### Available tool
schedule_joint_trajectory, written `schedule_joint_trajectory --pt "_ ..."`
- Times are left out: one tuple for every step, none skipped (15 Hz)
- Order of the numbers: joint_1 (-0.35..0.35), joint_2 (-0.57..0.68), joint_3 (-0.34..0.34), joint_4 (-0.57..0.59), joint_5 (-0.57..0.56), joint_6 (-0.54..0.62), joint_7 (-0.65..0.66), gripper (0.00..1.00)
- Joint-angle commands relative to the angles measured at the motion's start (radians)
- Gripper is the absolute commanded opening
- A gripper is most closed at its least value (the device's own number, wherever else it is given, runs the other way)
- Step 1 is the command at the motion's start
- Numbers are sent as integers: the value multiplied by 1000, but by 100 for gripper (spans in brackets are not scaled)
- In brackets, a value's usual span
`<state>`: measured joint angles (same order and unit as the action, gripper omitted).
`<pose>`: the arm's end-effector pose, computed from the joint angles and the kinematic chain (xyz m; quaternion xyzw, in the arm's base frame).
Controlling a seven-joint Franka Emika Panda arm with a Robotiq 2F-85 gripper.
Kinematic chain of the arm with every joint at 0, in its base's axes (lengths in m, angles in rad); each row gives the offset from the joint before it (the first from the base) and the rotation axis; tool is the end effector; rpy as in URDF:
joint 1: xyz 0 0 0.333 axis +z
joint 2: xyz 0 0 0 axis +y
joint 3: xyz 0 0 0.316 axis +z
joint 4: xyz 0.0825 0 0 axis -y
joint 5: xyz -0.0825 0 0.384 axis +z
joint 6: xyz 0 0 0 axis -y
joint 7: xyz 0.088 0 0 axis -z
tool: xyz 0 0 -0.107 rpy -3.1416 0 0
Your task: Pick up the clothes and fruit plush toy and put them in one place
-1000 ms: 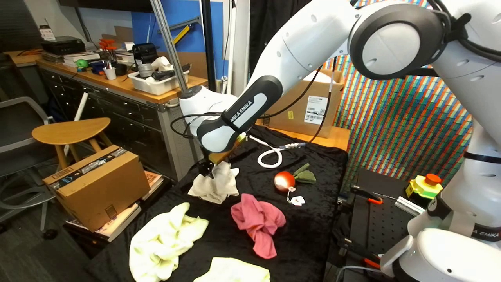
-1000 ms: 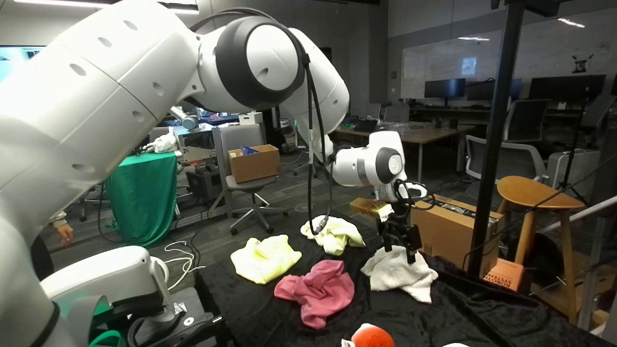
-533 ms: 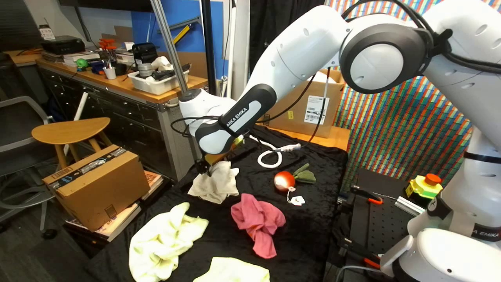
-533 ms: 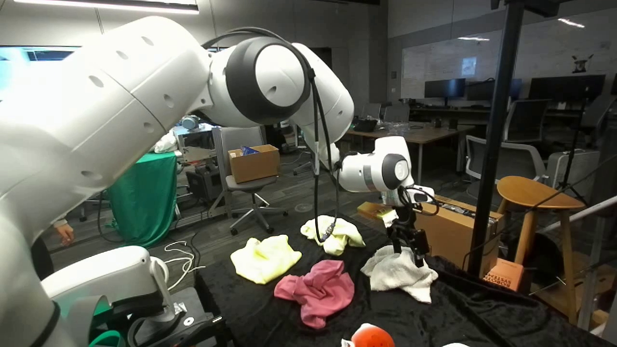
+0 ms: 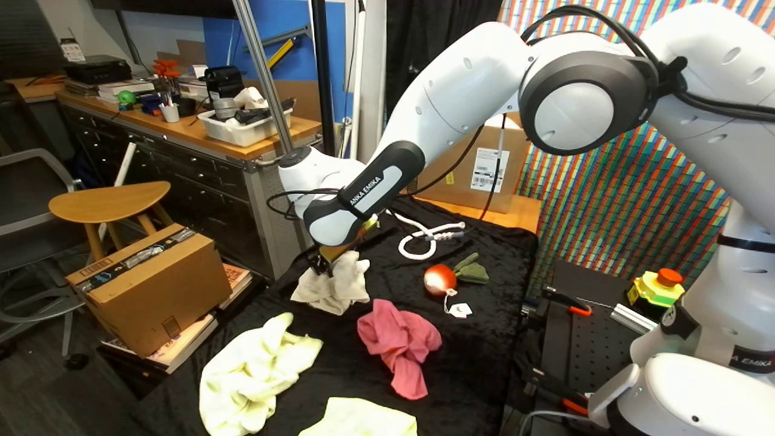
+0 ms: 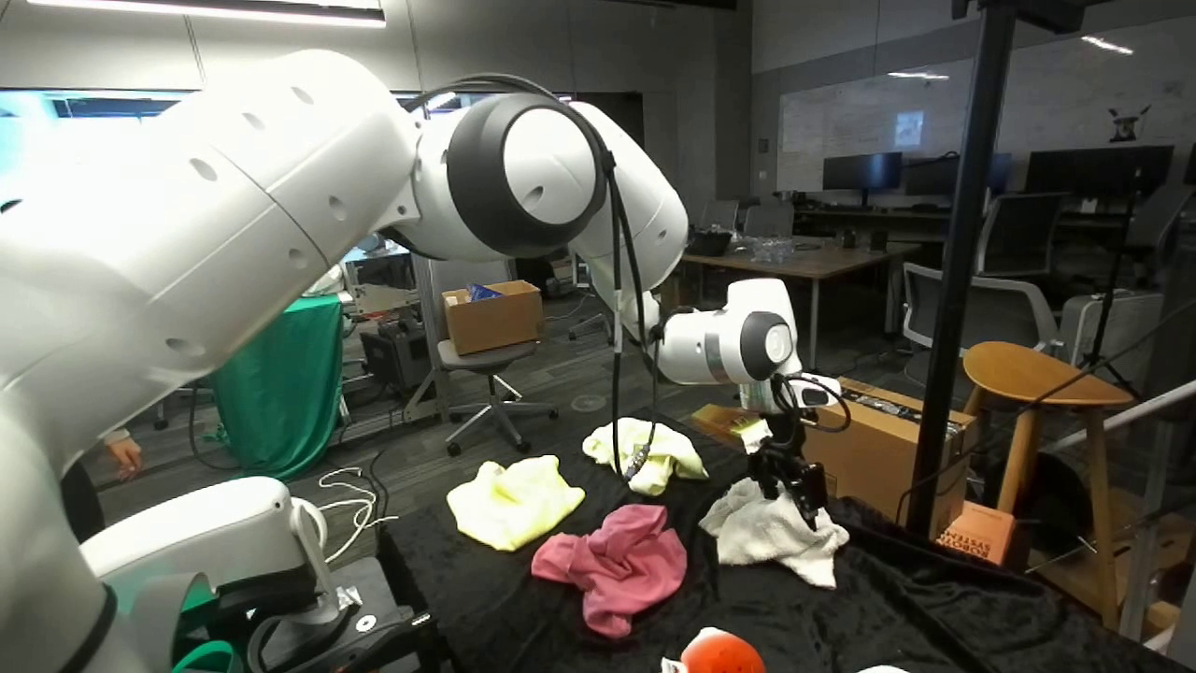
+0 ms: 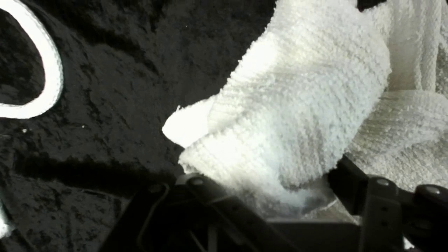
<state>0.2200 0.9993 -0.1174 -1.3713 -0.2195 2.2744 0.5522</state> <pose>0.7112 0.0839 0.1060 0.9827 -0.1234 -0.0020 0.1383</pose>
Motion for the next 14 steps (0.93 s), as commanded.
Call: schedule_joint_trajectory --pt "6 9 3 42 24 -57 -57 49" --pt "3 5 11 44 28 -76 -79 42" --pt "2 -7 17 38 26 -92 -103 35" --pt "0 -18 24 31 26 -104 -129 27" --pt "-4 -25 32 30 25 -119 -159 19" --pt "-5 -35 36 26 24 -128 -179 11" --pt "-7 -47 42 19 24 -140 -202 8" --pt "-15 -58 53 12 28 -144 -236 5" --pt "-22 -70 62 8 32 -153 -262 4" --pt "-26 -89 64 -5 31 -160 -282 6" --pt "-31 -110 64 -20 31 -162 -294 8" --pt "-37 -131 64 -36 30 -153 -305 8" --pt "-46 -164 63 -66 31 -141 -314 8" --pt "-57 -196 63 -92 34 -135 -325 8"
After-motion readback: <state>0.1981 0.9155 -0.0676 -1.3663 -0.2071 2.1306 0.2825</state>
